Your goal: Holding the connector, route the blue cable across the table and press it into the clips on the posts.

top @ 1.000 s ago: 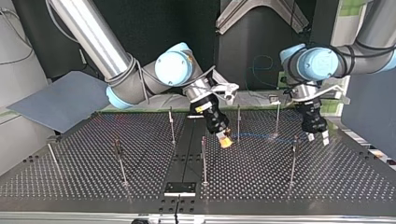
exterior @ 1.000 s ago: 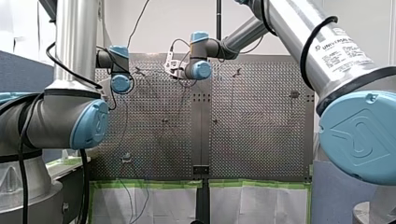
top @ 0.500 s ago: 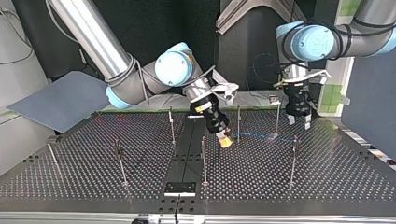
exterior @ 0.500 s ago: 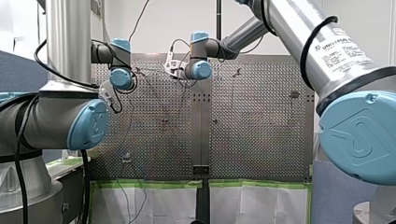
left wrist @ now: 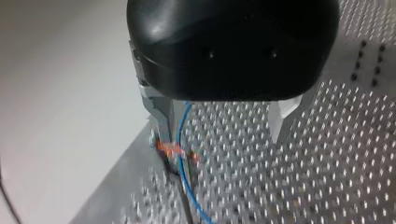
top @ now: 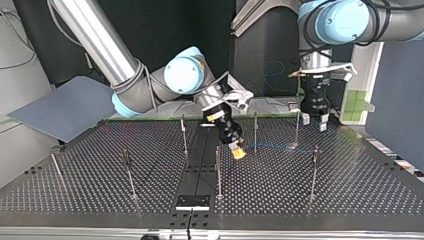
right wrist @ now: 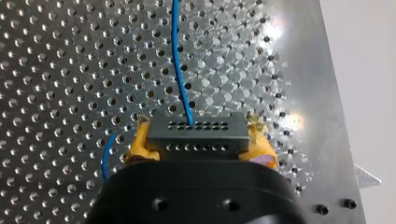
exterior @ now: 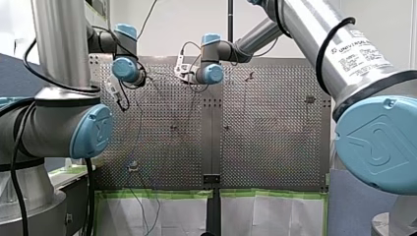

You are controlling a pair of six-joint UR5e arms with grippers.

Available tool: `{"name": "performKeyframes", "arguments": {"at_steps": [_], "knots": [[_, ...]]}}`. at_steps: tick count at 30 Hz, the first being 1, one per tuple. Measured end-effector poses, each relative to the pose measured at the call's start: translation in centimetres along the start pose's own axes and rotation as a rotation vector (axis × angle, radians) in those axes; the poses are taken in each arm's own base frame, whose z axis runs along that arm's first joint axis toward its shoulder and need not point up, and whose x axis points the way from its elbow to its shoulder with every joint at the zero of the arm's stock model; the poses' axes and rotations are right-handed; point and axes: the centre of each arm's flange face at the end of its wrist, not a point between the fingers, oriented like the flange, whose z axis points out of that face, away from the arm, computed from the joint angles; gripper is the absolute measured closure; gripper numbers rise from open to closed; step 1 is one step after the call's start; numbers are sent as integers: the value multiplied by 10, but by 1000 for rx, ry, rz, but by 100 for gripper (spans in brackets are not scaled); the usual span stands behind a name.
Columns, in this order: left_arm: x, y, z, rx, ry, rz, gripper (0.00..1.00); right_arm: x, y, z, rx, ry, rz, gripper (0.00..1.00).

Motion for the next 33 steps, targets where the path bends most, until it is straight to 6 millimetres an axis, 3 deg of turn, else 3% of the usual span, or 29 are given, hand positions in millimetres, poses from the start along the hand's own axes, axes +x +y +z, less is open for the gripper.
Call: {"name": "performKeyframes", "arguments": {"at_steps": [6, 11, 21, 33], "knots": [[-10, -15, -16, 59, 21, 48, 0, 0, 6, 0, -12, -5, 0, 100], [-15, -27, -14, 125, 5, 88, 0, 1, 7, 0, -14, -3, -1, 100], [-19, -47, 17, 176, -49, 166, 0, 3, 7, 1, -13, 0, -4, 100], [-9, -49, 62, 132, -54, 186, 0, 4, 8, 1, -14, 2, -4, 100]]}}
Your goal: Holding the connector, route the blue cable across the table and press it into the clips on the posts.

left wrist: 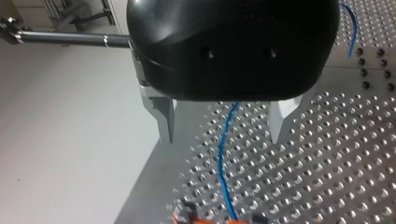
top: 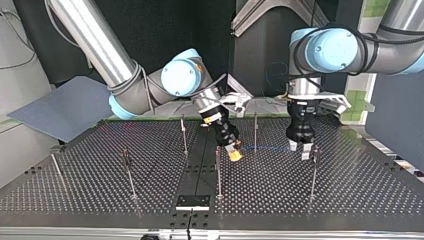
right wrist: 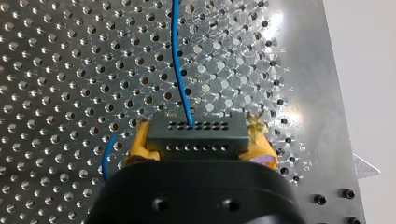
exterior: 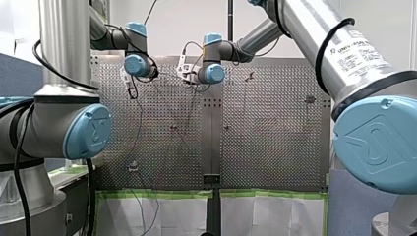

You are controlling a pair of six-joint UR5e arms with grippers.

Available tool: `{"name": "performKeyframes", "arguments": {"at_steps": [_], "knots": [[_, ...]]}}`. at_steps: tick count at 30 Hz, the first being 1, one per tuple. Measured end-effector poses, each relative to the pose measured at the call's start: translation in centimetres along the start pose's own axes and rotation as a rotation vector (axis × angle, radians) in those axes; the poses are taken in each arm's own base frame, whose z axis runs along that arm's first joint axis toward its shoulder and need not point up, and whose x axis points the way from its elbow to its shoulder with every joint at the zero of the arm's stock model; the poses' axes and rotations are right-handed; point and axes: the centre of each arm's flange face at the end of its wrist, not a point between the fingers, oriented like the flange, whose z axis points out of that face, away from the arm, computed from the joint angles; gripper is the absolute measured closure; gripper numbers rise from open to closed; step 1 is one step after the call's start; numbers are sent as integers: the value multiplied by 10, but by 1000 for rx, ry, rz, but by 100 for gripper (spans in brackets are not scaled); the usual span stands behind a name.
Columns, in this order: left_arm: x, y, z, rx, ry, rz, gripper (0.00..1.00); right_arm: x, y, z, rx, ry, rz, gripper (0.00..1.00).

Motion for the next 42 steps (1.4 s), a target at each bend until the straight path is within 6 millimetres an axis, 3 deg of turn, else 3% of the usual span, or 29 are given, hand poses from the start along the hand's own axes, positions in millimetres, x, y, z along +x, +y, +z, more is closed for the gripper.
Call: {"name": "performKeyframes", "arguments": {"at_steps": [9, 18, 19, 21, 22, 23, 25, 26, 28, 42], "knots": [[7, 2, 30, -30, -13, 0, 0, 0, 1, 0, -1, 1, 0, 100], [28, 6, 42, -35, 9, -11, 0, 0, 2, 0, -1, 0, 0, 100], [28, 6, 42, -37, 9, -13, 13, 0, 2, 0, -1, 0, 0, 100], [28, 7, 41, -46, 7, -17, 13, 0, 2, 0, -1, 0, 1, 100], [28, 7, 41, -52, 6, -19, 42, 0, 3, 0, -1, 0, 1, 100], [28, 8, 41, -58, 5, -19, 42, 0, 3, 0, -1, 0, 1, 100], [28, 9, 41, -71, 2, -19, 73, 0, 3, 0, -2, -1, 1, 100], [28, 9, 41, -77, 1, -18, 73, 0, 3, 0, -2, -1, 1, 100], [28, 10, 40, -90, 1, -16, 99, 0, 3, 0, -2, -1, 2, 100], [28, 8, 33, -140, 18, 4, 99, 0, 4, 0, -3, -3, 5, 100]]}}
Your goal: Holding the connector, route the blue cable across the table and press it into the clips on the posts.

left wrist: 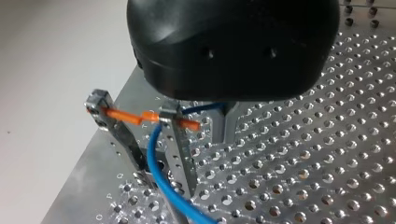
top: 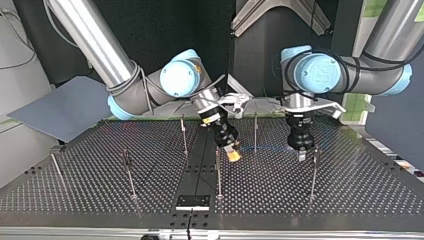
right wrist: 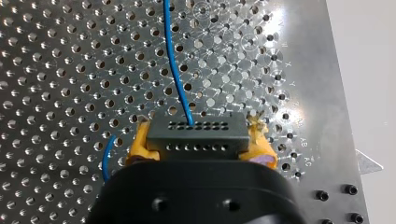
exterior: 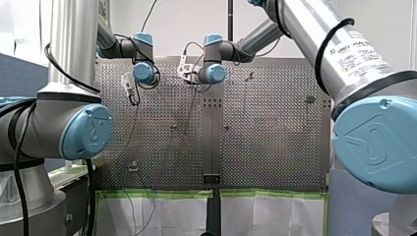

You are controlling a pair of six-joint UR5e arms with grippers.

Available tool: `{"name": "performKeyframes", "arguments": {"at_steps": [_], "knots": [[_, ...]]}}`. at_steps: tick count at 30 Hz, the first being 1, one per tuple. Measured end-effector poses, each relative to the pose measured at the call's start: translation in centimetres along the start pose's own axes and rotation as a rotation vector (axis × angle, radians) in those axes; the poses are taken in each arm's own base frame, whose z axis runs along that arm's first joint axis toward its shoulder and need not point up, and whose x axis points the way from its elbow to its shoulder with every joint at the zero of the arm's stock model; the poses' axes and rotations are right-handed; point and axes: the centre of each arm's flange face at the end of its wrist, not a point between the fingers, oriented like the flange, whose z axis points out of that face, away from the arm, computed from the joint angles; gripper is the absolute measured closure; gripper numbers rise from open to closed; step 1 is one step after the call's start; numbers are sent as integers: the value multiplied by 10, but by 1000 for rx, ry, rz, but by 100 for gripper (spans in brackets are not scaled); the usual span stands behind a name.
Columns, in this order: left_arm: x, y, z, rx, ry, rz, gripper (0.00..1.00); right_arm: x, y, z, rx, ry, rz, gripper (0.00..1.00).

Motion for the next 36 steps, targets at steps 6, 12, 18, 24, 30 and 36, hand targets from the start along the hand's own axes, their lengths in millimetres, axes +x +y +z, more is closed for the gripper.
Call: {"name": "performKeyframes", "arguments": {"at_steps": [6, 12, 18, 24, 30, 36], "knots": [[9, -3, -12, -12, 46, 38, 99, -2, 0, -1, -2, -10, 1, 100], [23, -2, -30, -27, 70, 59, 99, -7, -1, -4, -6, -28, 1, 100], [42, 0, -42, -3, 79, 53, 99, -28, 6, -13, -25, -72, -3, 100], [71, 10, -51, 11, 103, 49, 99, -50, 16, -23, -54, -117, -8, 100], [109, 23, -59, -2, 148, 72, 99, -74, 31, -36, -87, -167, -7, 100], [151, 36, -73, 3, 207, 78, 99, -97, 46, -48, -109, -215, -30, 100]]}}
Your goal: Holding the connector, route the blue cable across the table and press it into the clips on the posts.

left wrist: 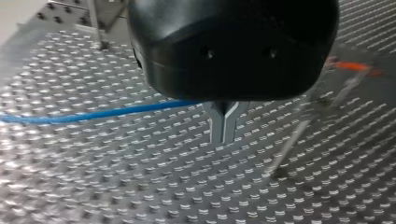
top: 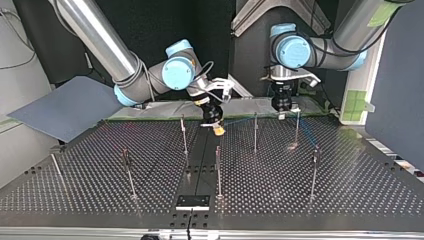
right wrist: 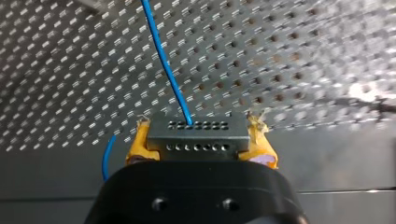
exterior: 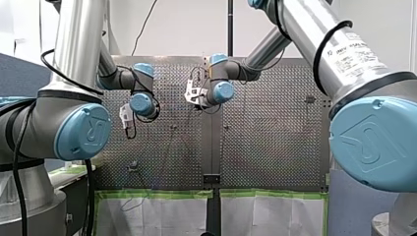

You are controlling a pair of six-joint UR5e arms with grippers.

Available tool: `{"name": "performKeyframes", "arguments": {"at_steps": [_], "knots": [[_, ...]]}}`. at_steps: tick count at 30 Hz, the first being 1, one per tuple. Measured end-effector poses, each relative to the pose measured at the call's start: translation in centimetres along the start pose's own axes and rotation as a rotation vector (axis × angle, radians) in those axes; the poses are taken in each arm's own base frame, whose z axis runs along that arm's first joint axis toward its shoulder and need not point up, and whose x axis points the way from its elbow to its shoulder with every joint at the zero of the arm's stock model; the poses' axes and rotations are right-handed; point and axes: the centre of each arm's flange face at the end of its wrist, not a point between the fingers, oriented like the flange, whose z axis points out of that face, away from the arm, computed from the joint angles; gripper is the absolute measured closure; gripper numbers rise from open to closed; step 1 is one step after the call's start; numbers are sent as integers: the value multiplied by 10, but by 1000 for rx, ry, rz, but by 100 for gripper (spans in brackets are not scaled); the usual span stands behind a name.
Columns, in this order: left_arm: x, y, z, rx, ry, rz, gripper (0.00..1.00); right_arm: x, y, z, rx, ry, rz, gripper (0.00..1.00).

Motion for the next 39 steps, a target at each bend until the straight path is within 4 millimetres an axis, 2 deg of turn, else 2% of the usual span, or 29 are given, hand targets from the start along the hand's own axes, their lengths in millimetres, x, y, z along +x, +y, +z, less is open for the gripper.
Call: {"name": "performKeyframes", "arguments": {"at_steps": [6, 8, 12, 18, 24, 32, 39], "knots": [[37, 4, -1, 43, 47, -8, 99, -33, 5, 4, -1, -56, -40, 100], [44, 4, 2, 56, 52, -10, 99, -45, 5, 7, -1, -73, -45, 100], [54, 0, 12, 93, 48, -27, 99, -57, 6, 9, 0, -88, -53, 100], [54, -4, 32, 120, -6, -48, 99, -66, 11, 12, 1, -99, -56, 100], [50, 0, 41, 113, -29, -60, 99, -70, 18, 17, -3, -85, -46, 100], [57, 5, 35, 86, 15, -42, 99, -71, 19, 21, 20, -62, -36, 100], [60, -2, 30, 102, 19, -41, 99, -71, 19, 21, 22, -62, -35, 100]]}}
